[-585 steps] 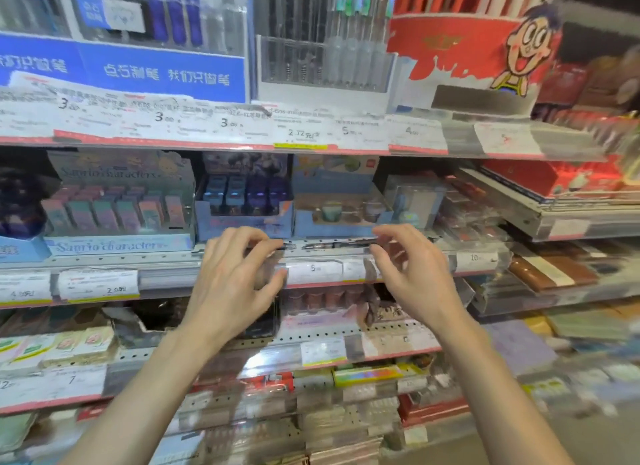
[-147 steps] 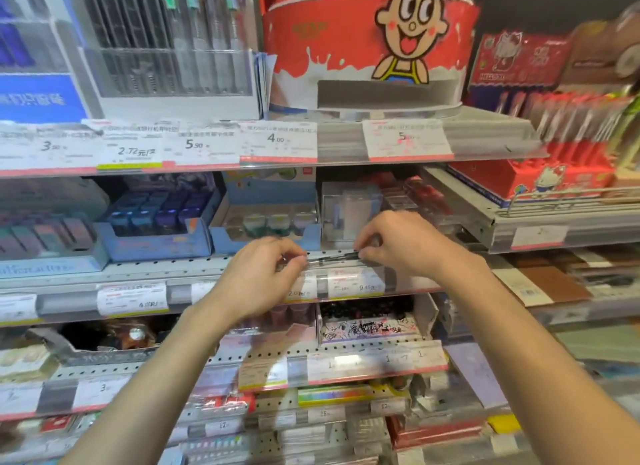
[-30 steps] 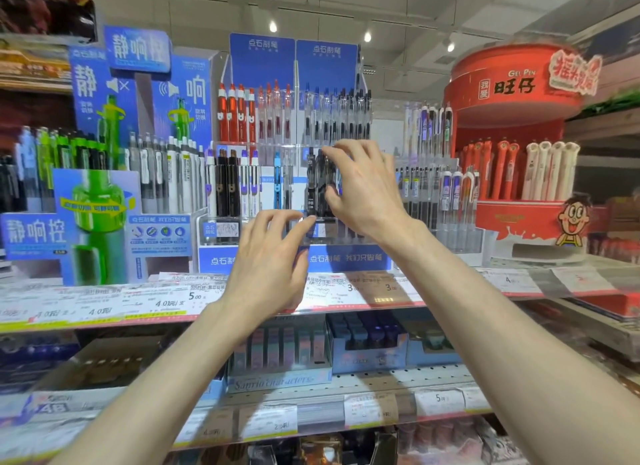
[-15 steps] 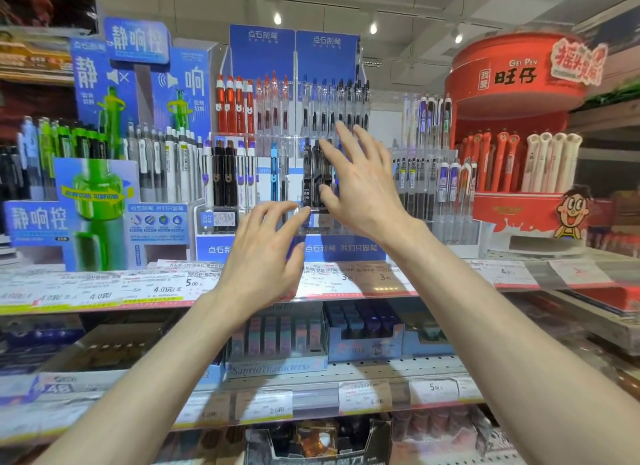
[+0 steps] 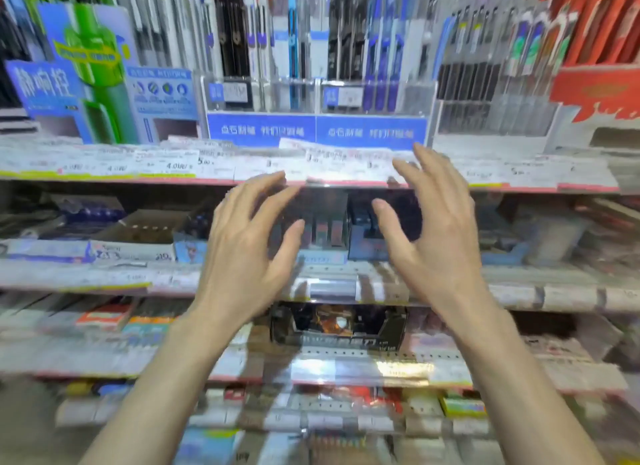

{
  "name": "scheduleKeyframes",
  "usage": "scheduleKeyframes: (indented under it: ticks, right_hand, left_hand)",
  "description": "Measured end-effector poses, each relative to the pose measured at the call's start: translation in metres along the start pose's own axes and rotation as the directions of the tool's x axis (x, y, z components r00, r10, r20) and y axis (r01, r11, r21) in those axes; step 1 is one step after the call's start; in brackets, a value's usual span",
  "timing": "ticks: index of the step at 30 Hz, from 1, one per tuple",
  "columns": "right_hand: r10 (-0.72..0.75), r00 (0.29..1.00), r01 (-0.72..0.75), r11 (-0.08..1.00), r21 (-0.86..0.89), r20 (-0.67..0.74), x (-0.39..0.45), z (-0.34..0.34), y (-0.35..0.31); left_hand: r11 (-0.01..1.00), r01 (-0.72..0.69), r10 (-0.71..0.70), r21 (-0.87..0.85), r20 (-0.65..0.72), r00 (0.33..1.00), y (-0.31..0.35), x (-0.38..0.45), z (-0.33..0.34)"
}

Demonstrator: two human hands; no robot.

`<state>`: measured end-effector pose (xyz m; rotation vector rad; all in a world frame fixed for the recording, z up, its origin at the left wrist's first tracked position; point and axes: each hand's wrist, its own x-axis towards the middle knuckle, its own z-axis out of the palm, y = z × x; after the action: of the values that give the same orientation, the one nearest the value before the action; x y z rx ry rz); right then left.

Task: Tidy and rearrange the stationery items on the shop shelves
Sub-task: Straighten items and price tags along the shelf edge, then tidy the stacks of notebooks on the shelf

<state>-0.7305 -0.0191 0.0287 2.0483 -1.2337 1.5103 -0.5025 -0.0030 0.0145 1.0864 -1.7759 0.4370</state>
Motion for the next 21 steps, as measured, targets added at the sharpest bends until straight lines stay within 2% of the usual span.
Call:
scheduleKeyframes:
  ticks: [4,7,10,12,17,21]
  right_hand:
    - [0.059,0.997,-0.062,0.995,0.077,0.043,-0.069,0.002,0.0]
    - [0.222,0.965,-0.245,0.952,0.182,0.14,-0.128,0.015,0.001]
    - [0.41,0.84,-0.488,0.857,0.166,0.355,-0.184,0.03,0.001]
    - [0.431,0.777,-0.543,0.828,0.141,0.459,-0.214,0.038,0.0]
    - [0.536,0.607,-0.702,0.708,0.079,0.587,-0.245,0.052,-0.017]
    - [0.537,0.552,-0.712,0.702,0.026,0.638,-0.247,0.076,-0.045]
  left_hand:
    - [0.991,0.128,-0.127,-0.042,0.032,0.991,0.009,-0.053,0.007]
    - [0.947,0.311,-0.298,-0.085,0.135,0.945,0.011,-0.099,0.017]
    - [0.868,0.487,-0.448,-0.096,0.267,0.853,0.006,-0.146,0.023]
    - [0.814,0.576,-0.522,-0.083,0.332,0.786,0.0,-0.174,0.025]
    - [0.715,0.699,-0.634,-0.02,0.405,0.659,-0.021,-0.213,0.014]
    - [0.617,0.787,-0.717,0.017,0.425,0.553,-0.05,-0.23,-0.004]
